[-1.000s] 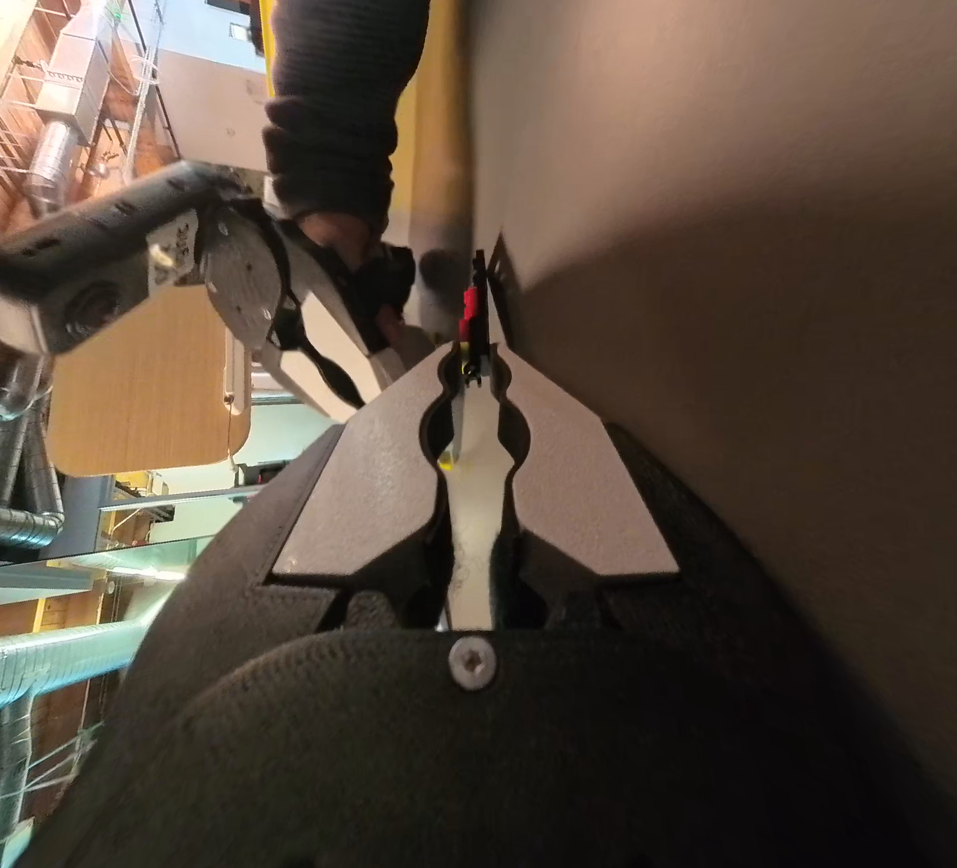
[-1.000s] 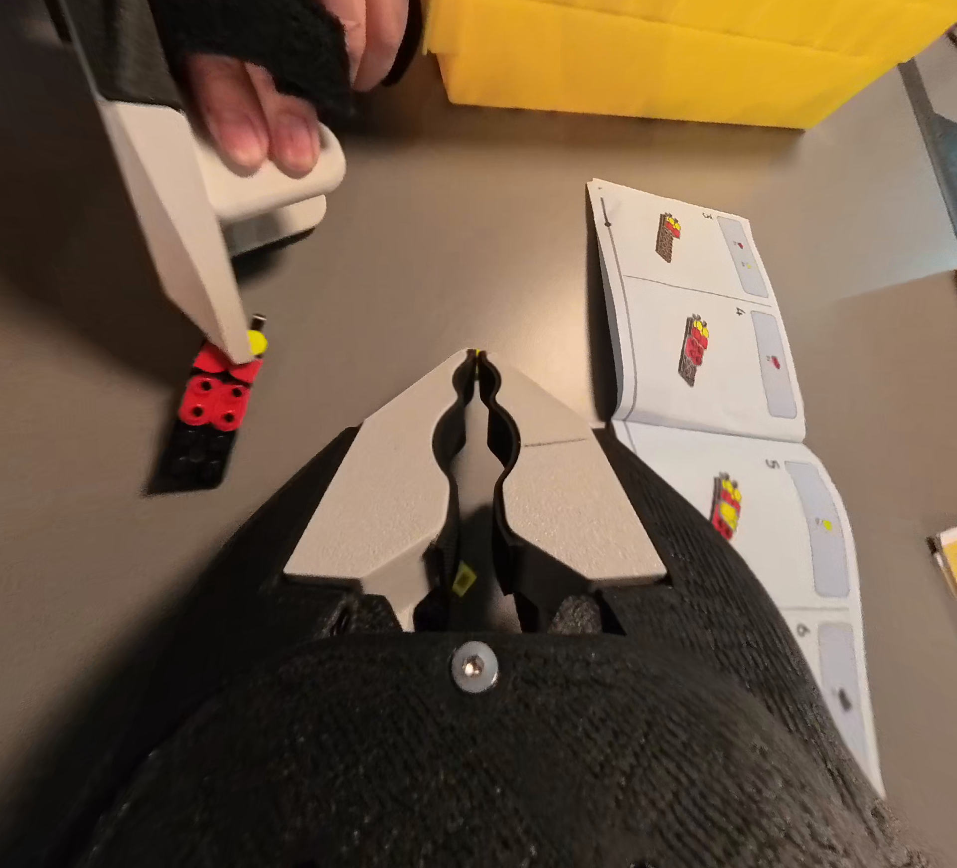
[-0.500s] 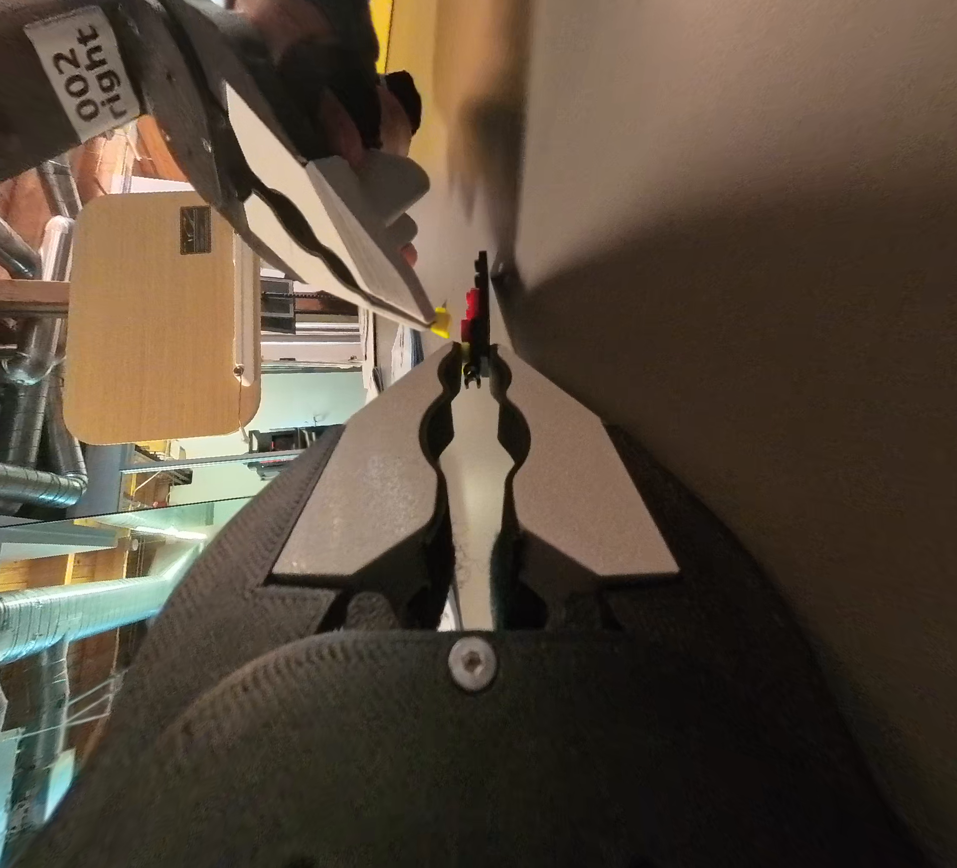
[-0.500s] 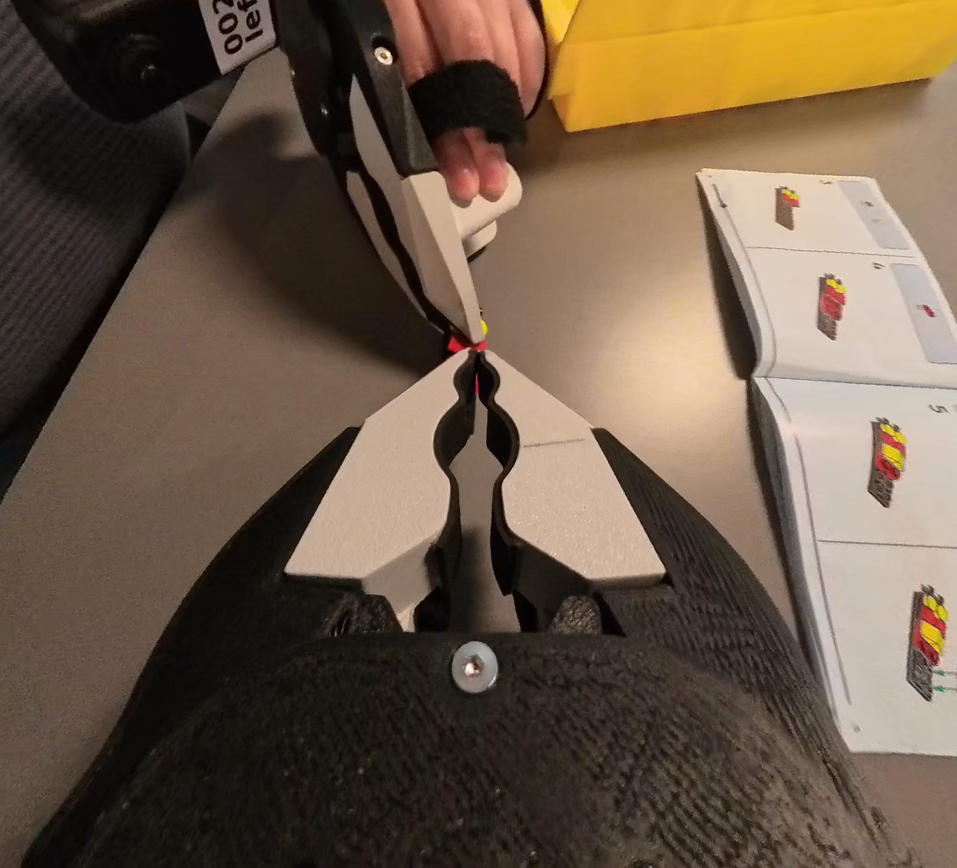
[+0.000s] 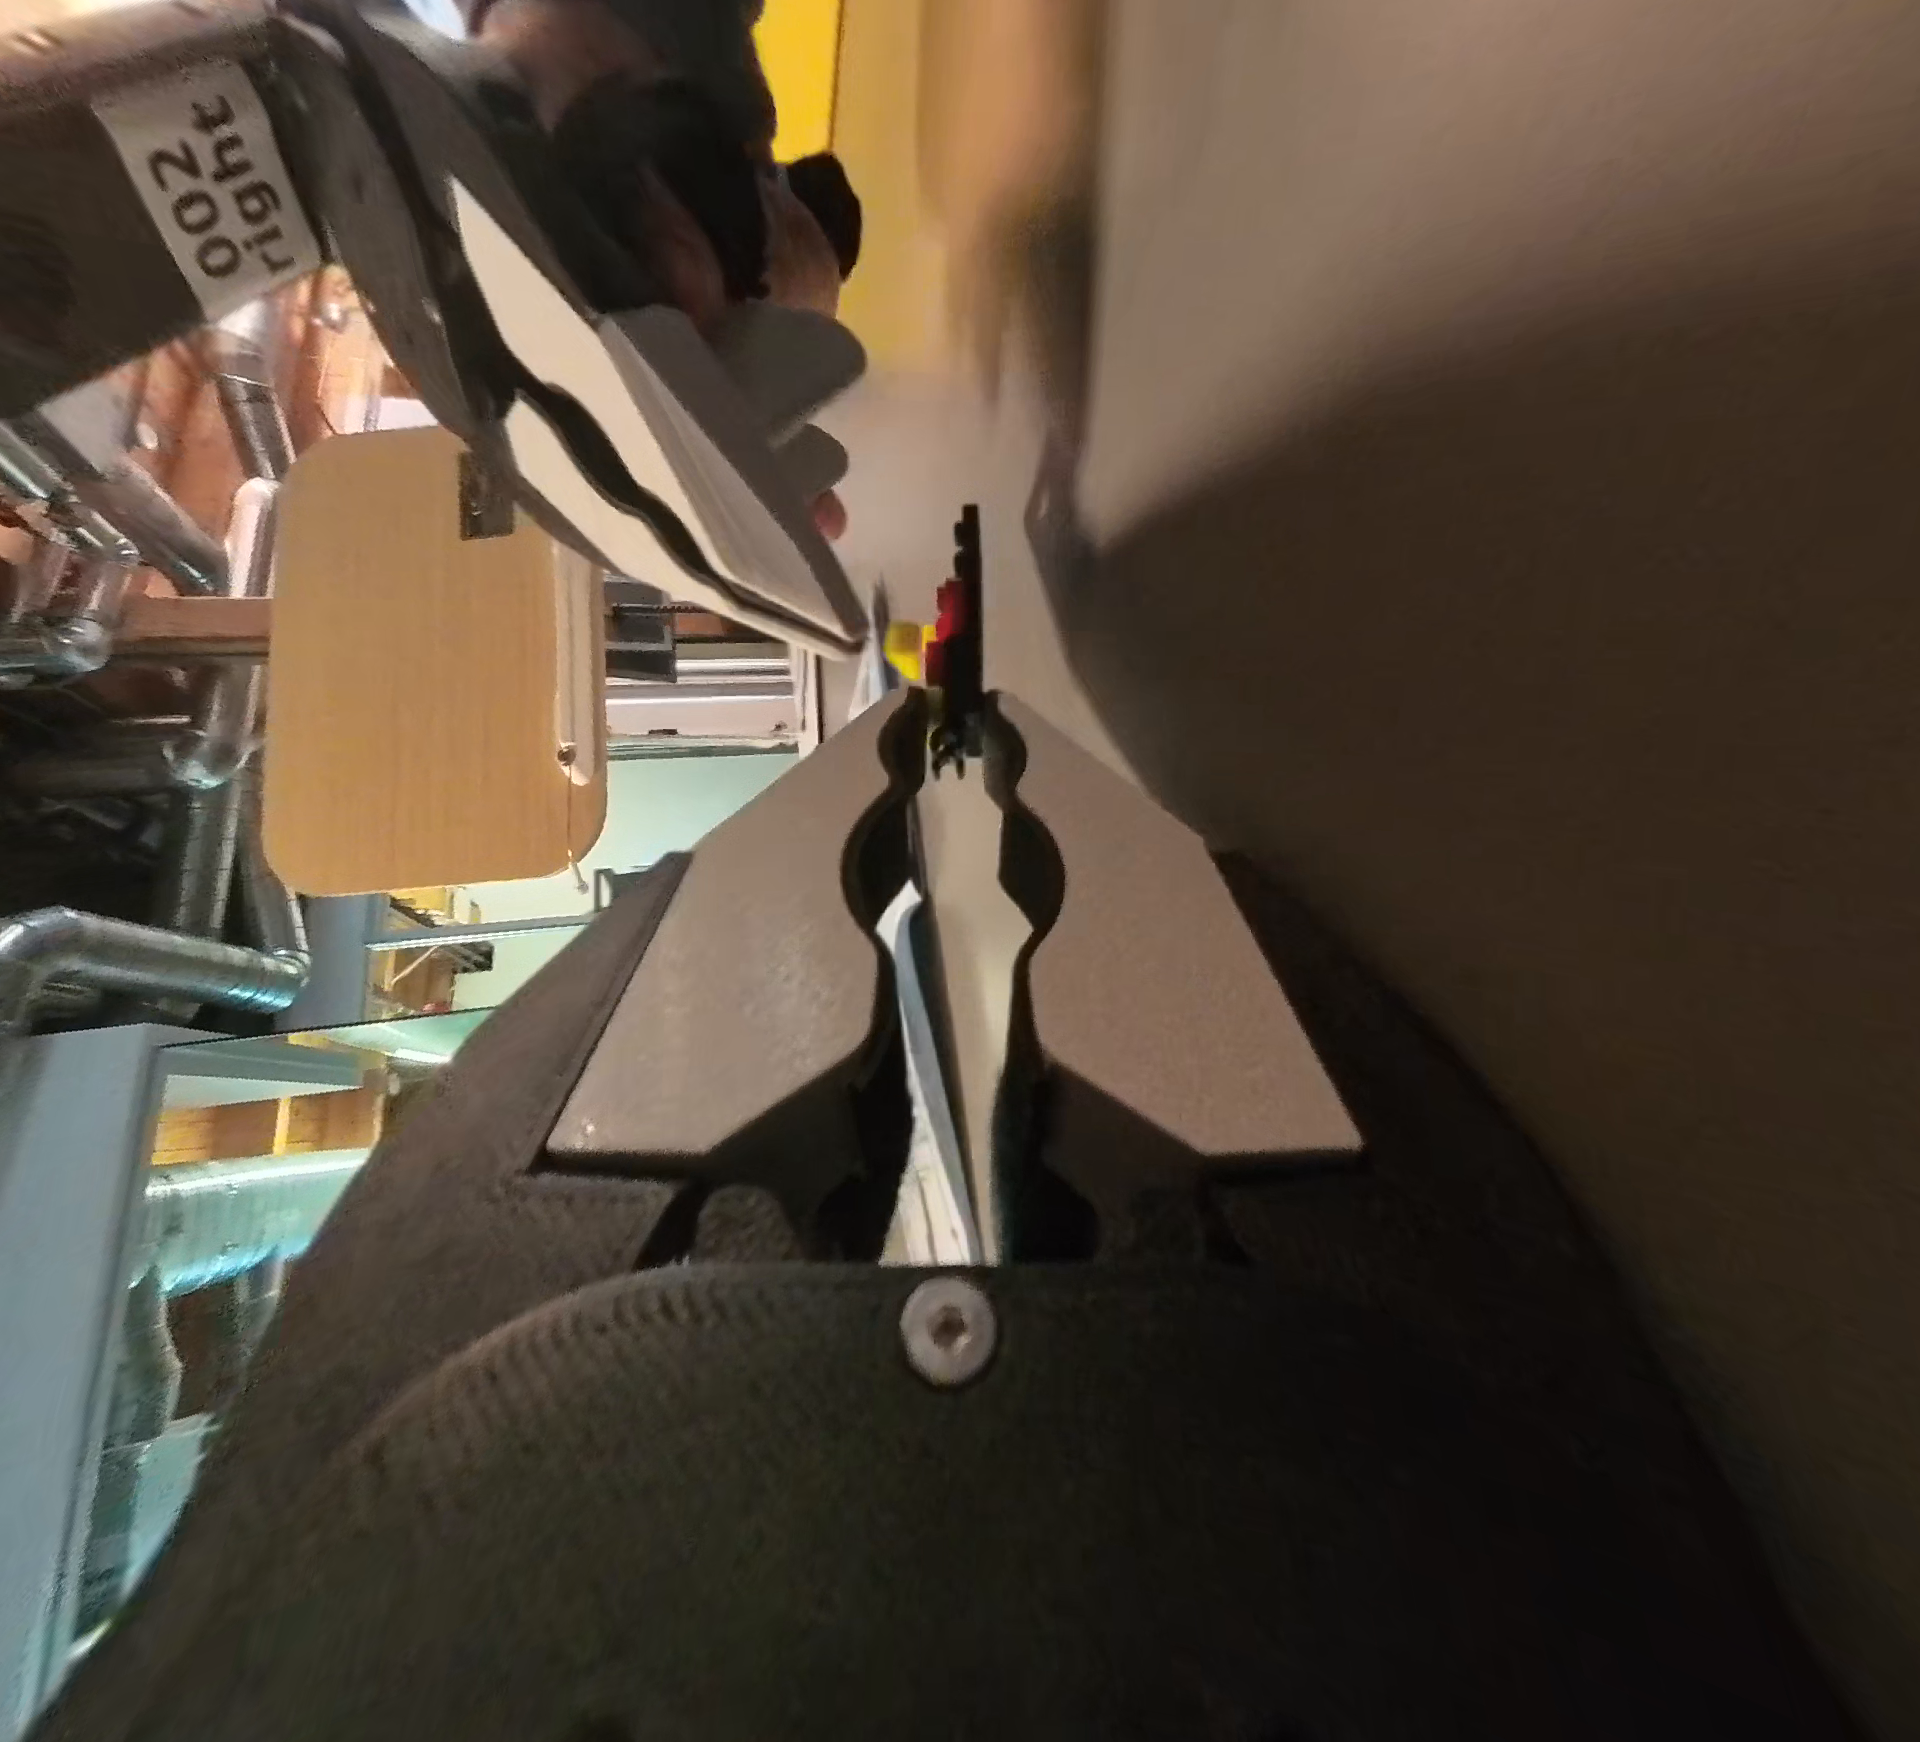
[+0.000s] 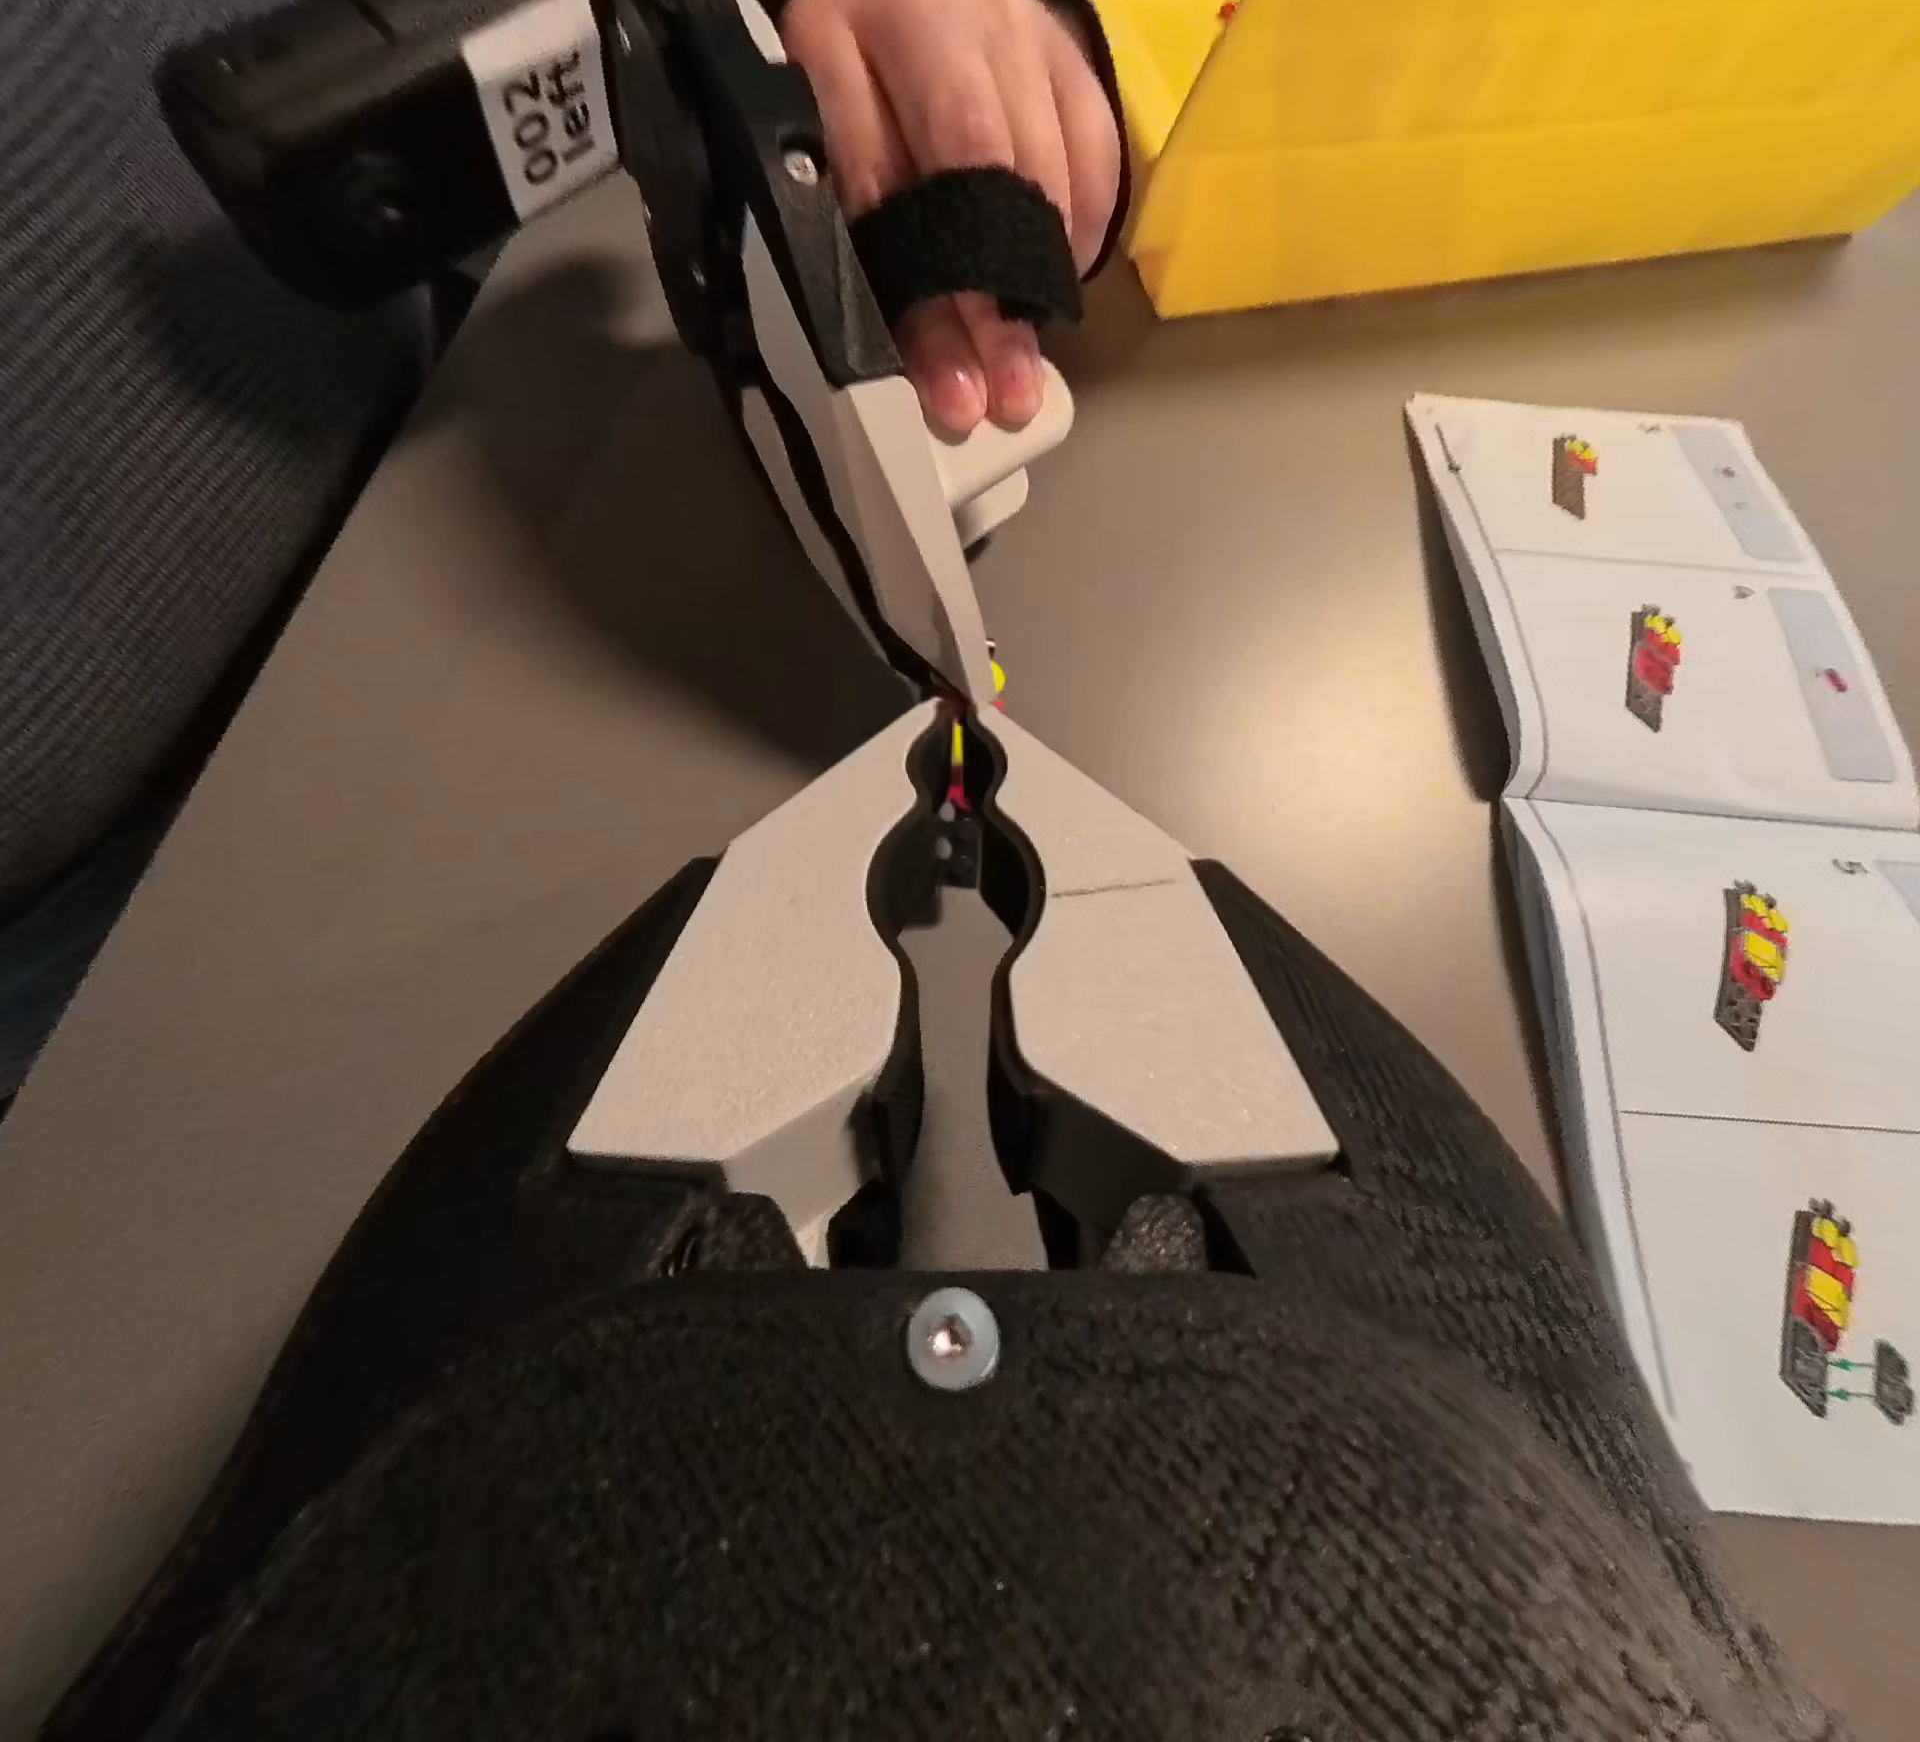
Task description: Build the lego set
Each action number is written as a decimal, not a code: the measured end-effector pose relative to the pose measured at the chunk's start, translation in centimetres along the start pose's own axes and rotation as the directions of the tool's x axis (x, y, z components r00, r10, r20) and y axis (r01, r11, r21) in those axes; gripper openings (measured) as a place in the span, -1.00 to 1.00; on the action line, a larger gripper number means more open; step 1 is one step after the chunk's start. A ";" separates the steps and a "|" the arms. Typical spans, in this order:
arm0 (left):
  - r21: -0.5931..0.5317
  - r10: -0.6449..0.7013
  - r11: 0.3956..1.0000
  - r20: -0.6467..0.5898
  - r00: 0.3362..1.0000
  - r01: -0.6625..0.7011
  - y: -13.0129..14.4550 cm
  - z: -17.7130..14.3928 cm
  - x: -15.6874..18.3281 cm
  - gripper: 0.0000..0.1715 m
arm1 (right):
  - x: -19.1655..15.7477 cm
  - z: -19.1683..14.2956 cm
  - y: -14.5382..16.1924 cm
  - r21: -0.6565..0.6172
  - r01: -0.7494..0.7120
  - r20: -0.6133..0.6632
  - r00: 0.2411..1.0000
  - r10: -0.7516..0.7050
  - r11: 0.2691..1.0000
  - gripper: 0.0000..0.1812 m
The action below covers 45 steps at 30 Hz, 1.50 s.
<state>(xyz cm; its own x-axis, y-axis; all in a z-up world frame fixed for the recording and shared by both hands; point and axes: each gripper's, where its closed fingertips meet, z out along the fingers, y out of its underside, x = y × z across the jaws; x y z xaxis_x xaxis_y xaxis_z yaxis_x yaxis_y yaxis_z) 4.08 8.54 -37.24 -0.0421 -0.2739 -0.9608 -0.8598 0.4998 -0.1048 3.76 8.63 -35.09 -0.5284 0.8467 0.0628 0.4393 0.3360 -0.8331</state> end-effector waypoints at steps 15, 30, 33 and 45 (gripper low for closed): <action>0.042 0.007 0.999 0.006 1.000 -0.008 -0.7 -0.2 0.0 -0.89 | 2.0 -1.4 0.3 0.113 -0.069 -0.194 0.977 0.090 0.991 -0.80; 0.067 -0.016 0.998 -0.038 0.999 0.018 -0.6 -0.2 0.5 -0.89 | 6.0 2.1 3.1 -0.072 -0.163 -0.336 0.933 0.130 0.984 -0.84; 0.066 -0.024 0.997 -0.047 0.999 0.027 -0.5 -0.1 0.6 -0.89 | 6.7 2.2 3.4 -0.095 -0.171 -0.388 0.913 0.122 0.981 -0.78; 0.064 -0.038 0.997 -0.060 0.997 0.042 -0.2 -0.1 0.7 -0.89 | 6.5 1.4 3.7 -0.078 -0.187 -0.389 0.910 0.143 0.979 -0.85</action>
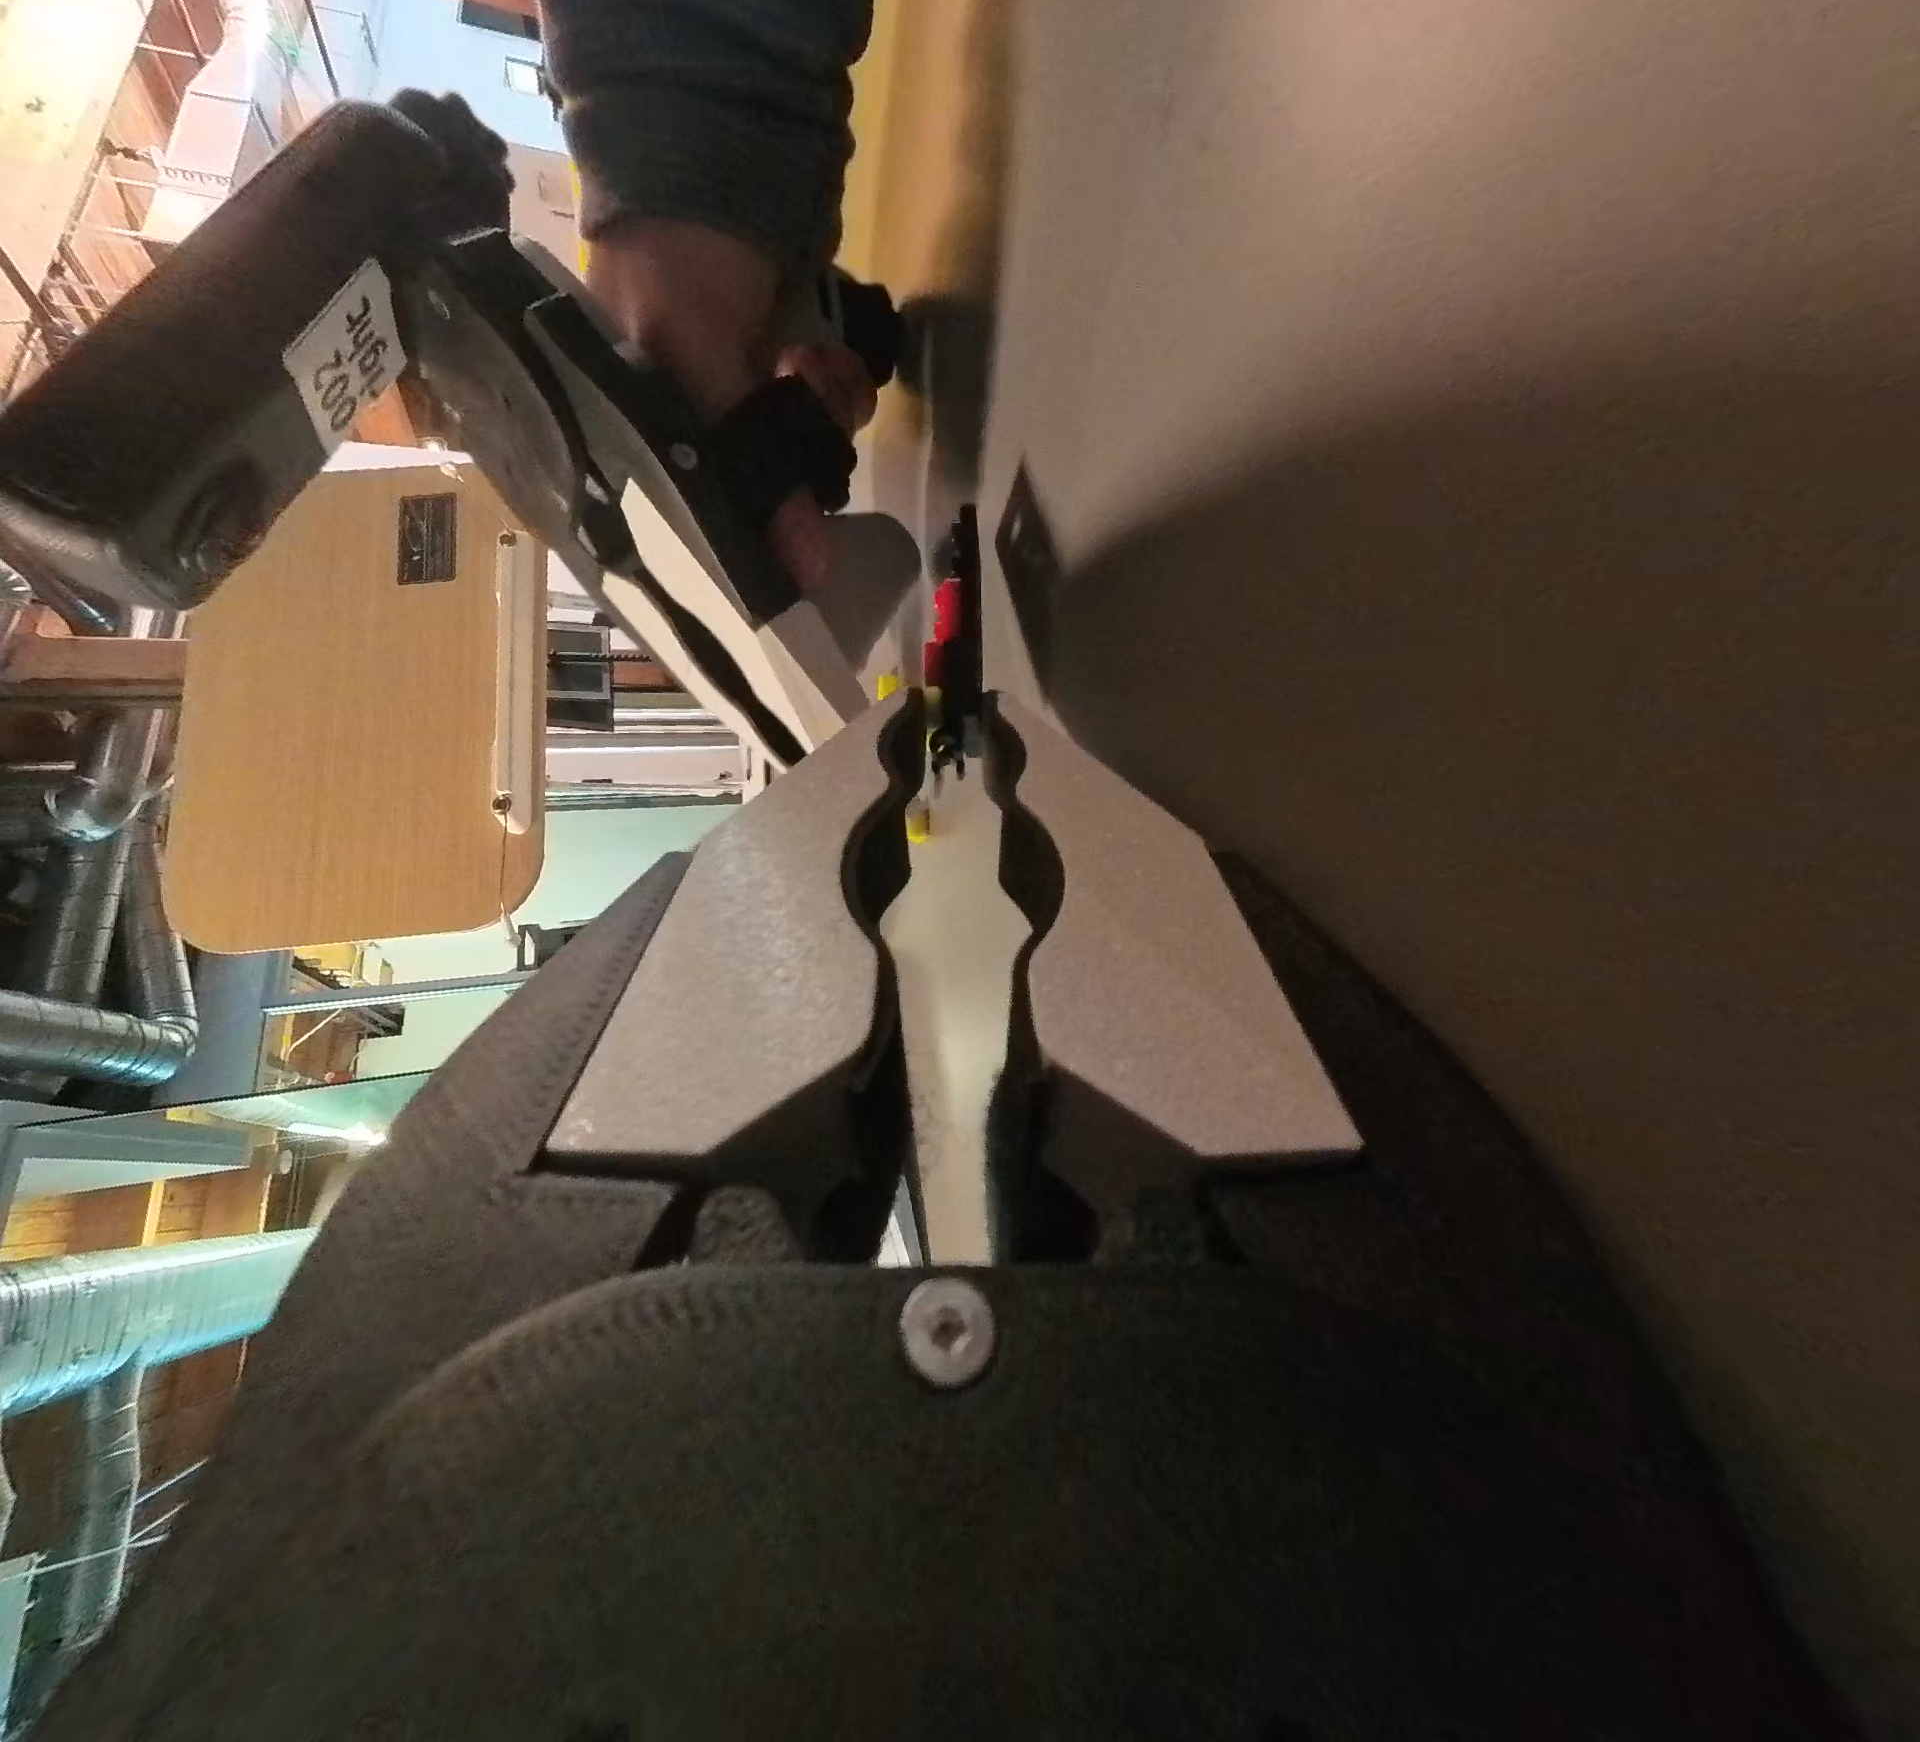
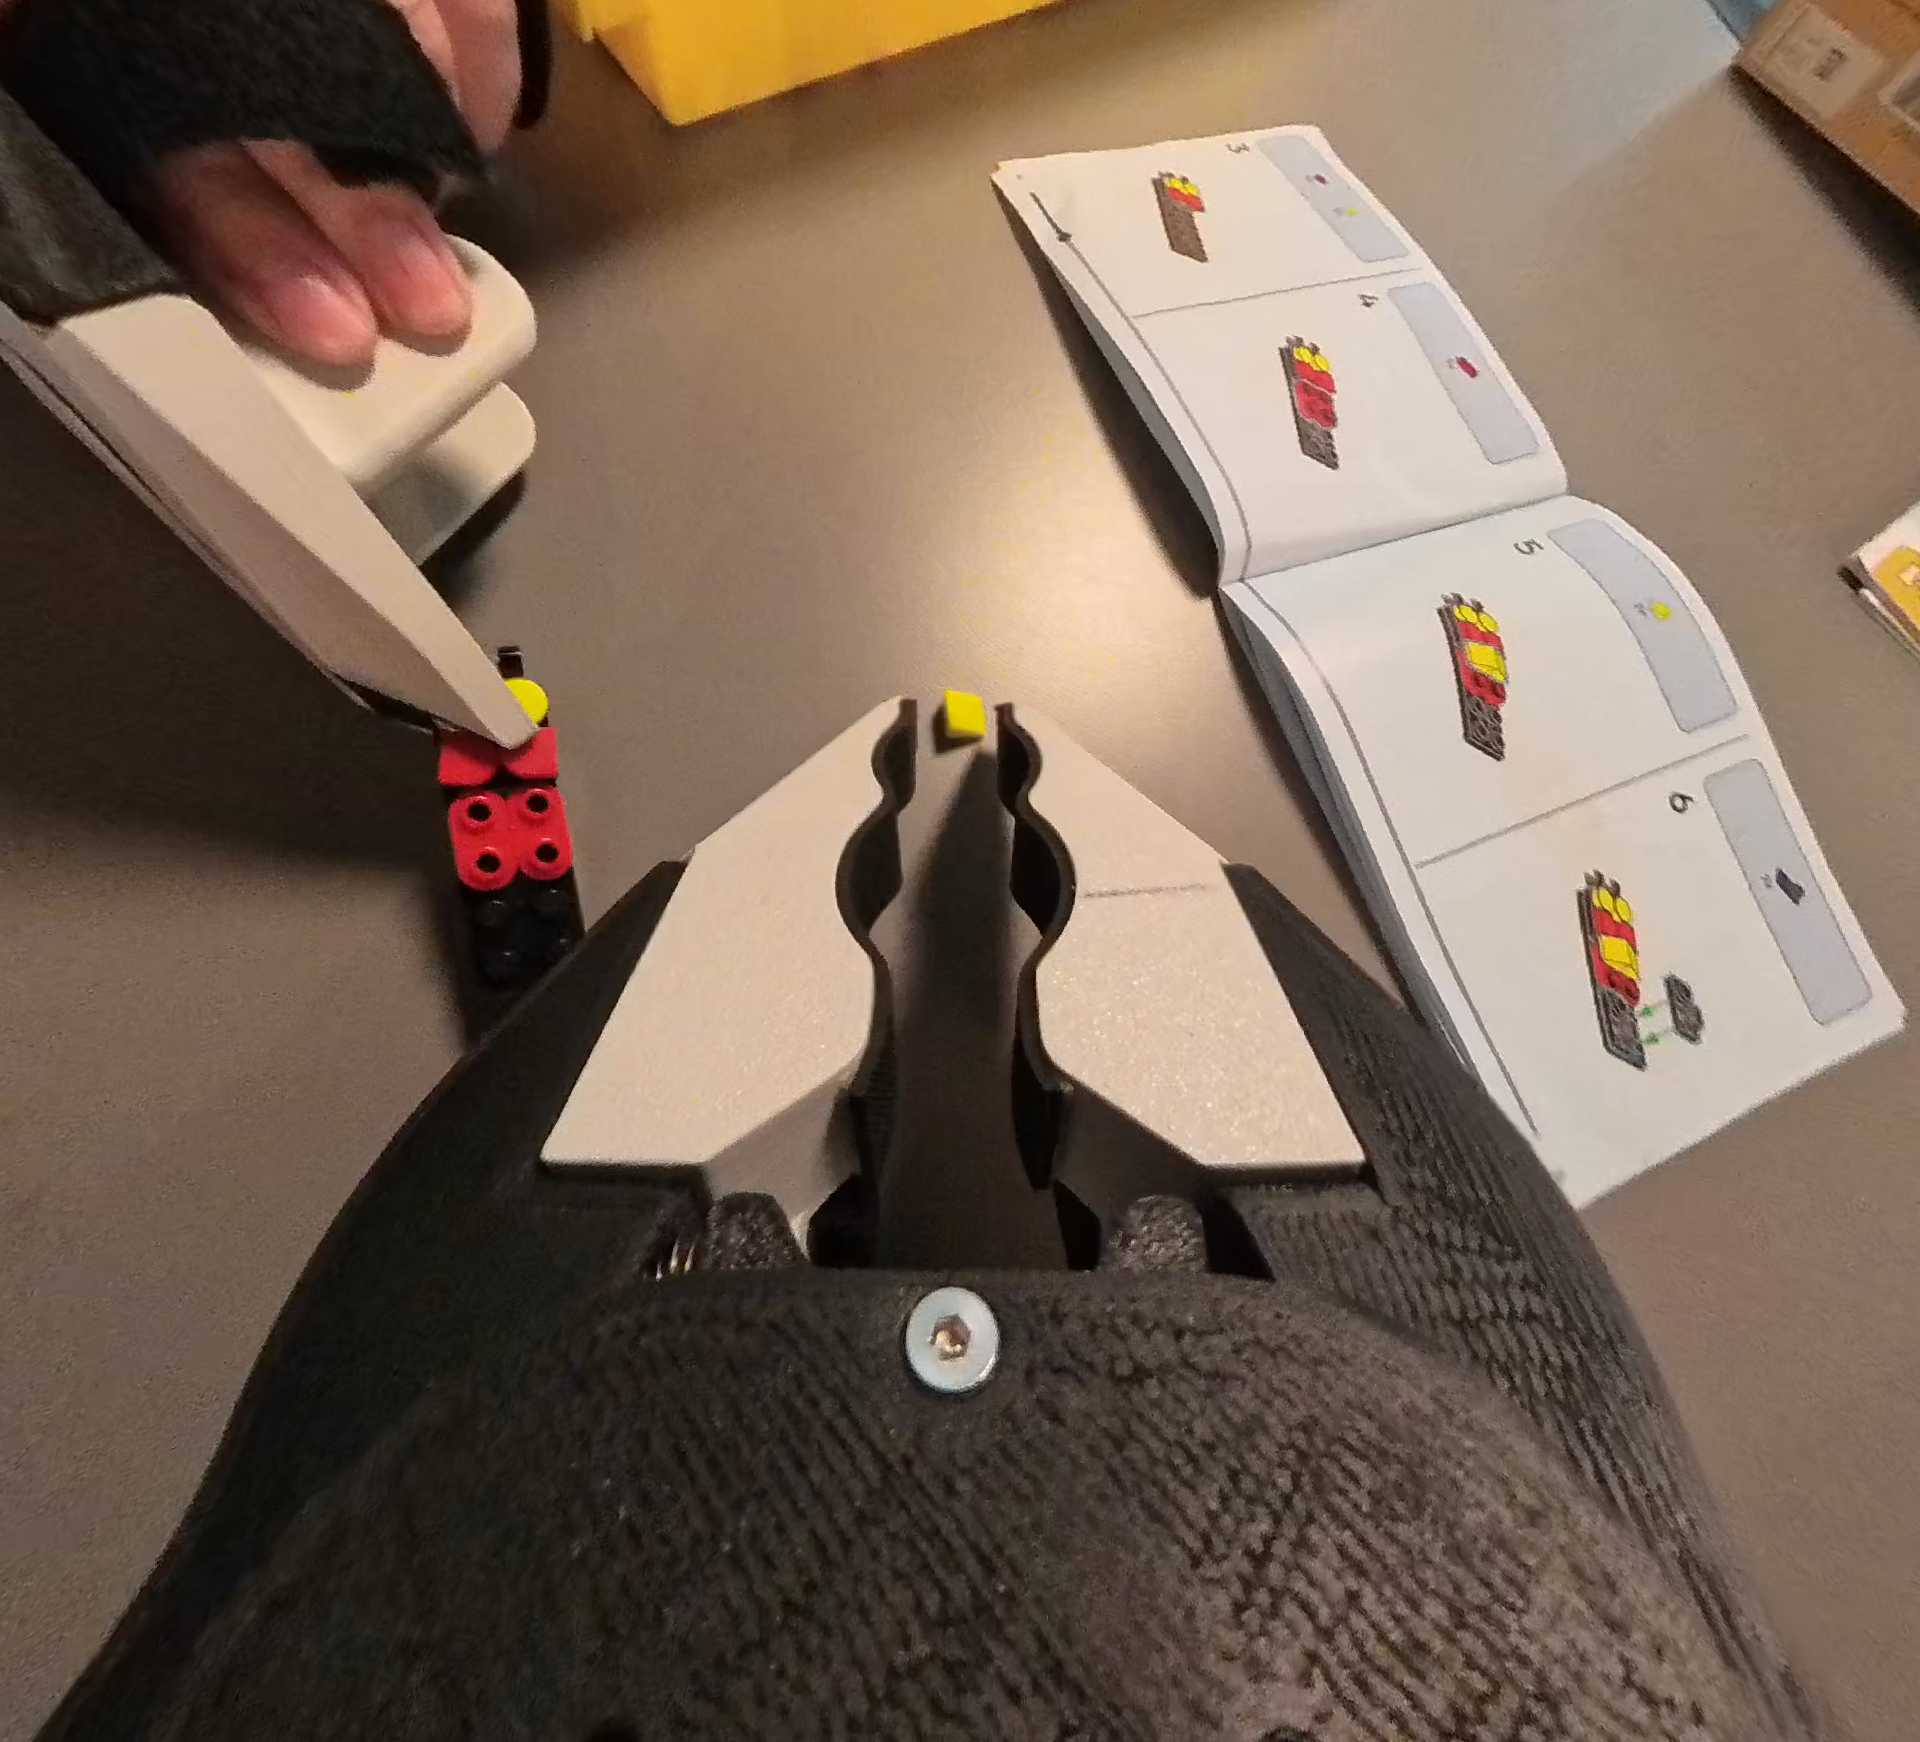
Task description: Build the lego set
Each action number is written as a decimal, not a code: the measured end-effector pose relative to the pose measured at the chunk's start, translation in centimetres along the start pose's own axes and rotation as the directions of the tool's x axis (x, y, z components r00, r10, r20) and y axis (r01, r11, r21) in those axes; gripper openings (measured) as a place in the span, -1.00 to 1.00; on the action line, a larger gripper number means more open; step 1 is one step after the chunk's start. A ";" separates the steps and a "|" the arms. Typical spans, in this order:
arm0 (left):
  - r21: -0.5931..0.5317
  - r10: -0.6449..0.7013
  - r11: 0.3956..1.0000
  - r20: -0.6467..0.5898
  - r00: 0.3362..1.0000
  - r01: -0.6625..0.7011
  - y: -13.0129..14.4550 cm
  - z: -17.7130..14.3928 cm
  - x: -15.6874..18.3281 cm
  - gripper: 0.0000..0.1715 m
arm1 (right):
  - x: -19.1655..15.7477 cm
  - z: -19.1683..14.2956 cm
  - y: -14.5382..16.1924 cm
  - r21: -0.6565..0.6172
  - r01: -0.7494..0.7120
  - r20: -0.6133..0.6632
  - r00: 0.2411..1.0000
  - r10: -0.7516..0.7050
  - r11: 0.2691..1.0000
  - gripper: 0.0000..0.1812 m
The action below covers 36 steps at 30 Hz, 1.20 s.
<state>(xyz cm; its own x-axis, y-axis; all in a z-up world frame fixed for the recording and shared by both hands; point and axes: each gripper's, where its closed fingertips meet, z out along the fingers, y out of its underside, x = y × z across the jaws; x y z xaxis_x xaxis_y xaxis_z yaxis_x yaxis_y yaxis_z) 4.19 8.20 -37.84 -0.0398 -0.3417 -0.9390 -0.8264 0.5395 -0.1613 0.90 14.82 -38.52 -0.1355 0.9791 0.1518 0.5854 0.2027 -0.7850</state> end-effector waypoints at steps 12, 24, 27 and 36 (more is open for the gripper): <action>-0.001 0.004 1.000 0.003 1.000 -0.004 0.1 -0.1 0.0 -0.89 | 0.2 0.2 -0.4 0.015 0.032 -0.012 0.999 -0.032 0.999 -0.99; -0.056 0.060 0.997 0.087 0.994 -0.055 0.9 0.0 -1.1 -0.89 | -4.8 -5.0 -3.6 0.220 0.000 0.278 0.959 -0.063 0.976 -1.00; -0.067 0.075 0.995 0.121 0.990 -0.067 0.9 -0.1 -1.6 -0.89 | -5.3 -4.6 -2.6 0.165 0.042 0.282 0.955 -0.088 0.985 -1.00; -0.090 0.116 0.991 0.210 0.971 -0.099 0.9 -0.4 -2.9 -0.89 | -5.2 -4.7 -3.2 0.177 0.069 0.244 0.963 -0.112 0.982 -1.00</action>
<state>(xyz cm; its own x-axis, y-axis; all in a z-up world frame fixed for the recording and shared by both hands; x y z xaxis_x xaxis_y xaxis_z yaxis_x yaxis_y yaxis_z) 3.36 9.39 -35.11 -0.0166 -0.1079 -0.9940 -0.8656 0.4992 -0.0397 3.56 9.14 -33.98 -0.3910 0.9162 0.0878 0.4237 0.2639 -0.8665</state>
